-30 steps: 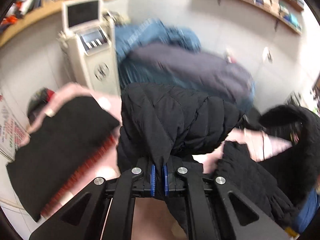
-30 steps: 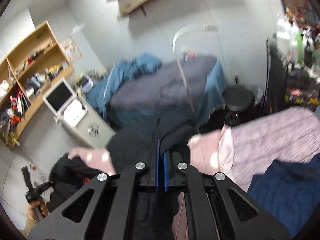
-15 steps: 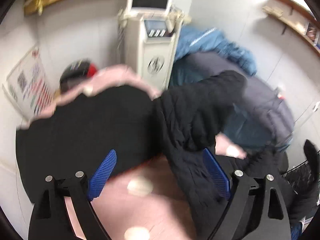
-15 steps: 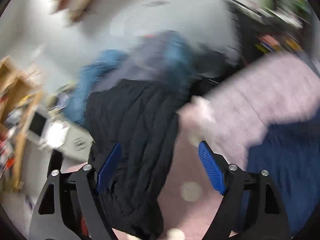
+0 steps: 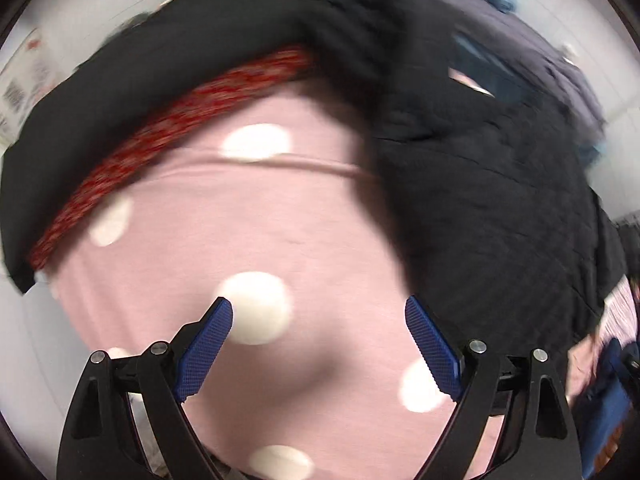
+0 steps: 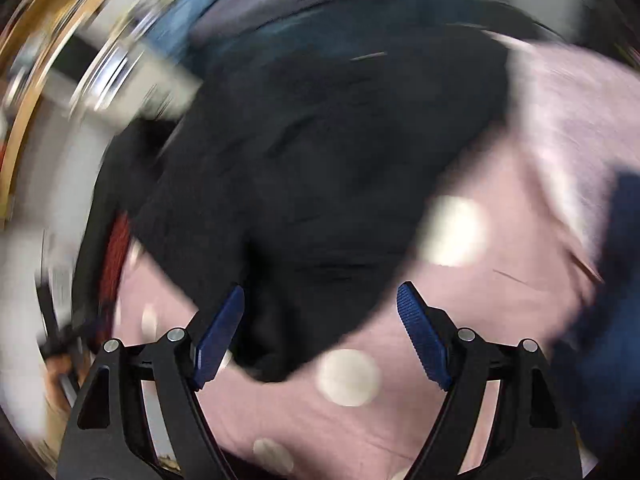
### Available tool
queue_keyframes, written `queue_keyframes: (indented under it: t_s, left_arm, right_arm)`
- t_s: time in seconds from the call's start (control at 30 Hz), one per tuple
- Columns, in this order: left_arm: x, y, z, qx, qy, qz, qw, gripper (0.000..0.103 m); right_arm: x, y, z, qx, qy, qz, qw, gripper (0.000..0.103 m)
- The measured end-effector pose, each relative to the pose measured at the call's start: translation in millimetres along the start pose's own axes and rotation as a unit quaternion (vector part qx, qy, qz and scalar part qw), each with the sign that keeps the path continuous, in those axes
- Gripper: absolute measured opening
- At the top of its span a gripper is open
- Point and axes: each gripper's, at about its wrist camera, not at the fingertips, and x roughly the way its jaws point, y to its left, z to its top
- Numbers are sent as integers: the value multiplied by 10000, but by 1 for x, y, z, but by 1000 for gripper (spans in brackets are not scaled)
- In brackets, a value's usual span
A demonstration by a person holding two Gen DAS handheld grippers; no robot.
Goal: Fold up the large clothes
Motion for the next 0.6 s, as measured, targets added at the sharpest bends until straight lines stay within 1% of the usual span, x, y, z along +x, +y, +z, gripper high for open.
queue_keyframes:
  t_s: [0.07,0.1,0.17,0.2,0.23,0.27,0.3,0.33,0.37,0.4,0.43,0.5,0.57,0.6]
  left_arm:
    - [-7,-24,0,268,-96,-130,9995,86]
    - [-9,-29,0,357,-137,-162,9991,86]
    - [-15,-38,3,560,-257,-117,9980,86]
    - [-17,-40,2,624,-290,-77,9976,86]
    - [-21,-39,1,683,-325,-12,9971,86]
    - [-25,-37,-2,705,-350,71,9969,86]
    - [-26,-32,-5,702,-357,133,9968,87]
    - [-22,-22,-4,685,-343,207,9968,87]
    - [-19,-15,-6,656,-317,267,9970,87]
    - [-17,-3,-8,589,-280,327,9973,87]
    - [-17,4,-10,517,-252,361,9977,87]
    - [-17,21,-14,341,-199,419,9983,87]
    - [-21,36,-14,182,-193,438,9987,87]
    - [-23,40,-13,134,-216,429,9988,87]
  right_arm:
    - [22,40,-3,-647,311,137,9973,79]
    - [39,61,-5,-1015,483,138,9936,78]
    - [68,82,-8,-1361,675,-26,9884,77]
    - [86,90,-13,-1498,836,-207,9850,69]
    - [98,92,-14,-1514,940,-349,9834,52]
    - [111,93,-16,-1469,1087,-493,9819,39]
    - [121,95,-20,-1379,1233,-564,9811,15]
    - [122,99,-22,-1368,1237,-510,9815,14]
    - [117,111,-24,-1476,1141,-404,9816,14]
    - [111,124,-29,-1698,1029,-308,9796,12]
    - [103,144,-38,-2094,923,-207,9732,11]
    - [88,182,-60,-2751,843,66,9577,8]
    - [73,221,-88,-3420,912,519,9338,8]
    - [69,238,-102,-3743,1024,697,9190,8]
